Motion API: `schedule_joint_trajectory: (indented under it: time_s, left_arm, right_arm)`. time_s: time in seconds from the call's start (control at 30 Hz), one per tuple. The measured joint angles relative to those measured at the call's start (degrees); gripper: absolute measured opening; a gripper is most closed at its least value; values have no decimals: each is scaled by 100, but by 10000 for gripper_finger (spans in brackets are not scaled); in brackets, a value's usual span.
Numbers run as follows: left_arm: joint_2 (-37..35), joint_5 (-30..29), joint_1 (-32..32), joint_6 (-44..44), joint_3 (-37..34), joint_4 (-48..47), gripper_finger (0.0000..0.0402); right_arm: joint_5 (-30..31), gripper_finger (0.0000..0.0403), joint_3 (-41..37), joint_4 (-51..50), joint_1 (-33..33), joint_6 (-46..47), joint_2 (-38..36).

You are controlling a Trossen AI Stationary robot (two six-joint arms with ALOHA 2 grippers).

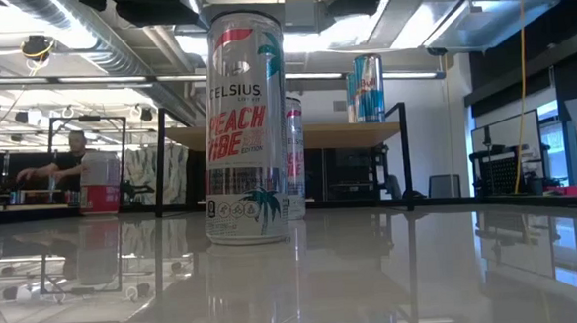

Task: Place canned beverage on shelf
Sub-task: Put the top white pink soda can on the shelf

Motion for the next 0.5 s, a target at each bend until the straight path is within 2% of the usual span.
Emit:
schedule_joint_trajectory:
  time_s: [0.17, 0.3, 0.5]
  left_arm:
    - [0, -46, 0, 0, 0, -1, 318]
    - [0, -46, 42, 0, -2, 0, 318]
    - [42, -44, 200, -7, -2, 4, 318]
  right_arm:
    - [809, 353, -893, 1204, 575, 173, 130]
    - [1364, 353, -1244, 1774, 829, 137, 436]
    - [1421, 353, -1313, 2161, 867, 138, 1058]
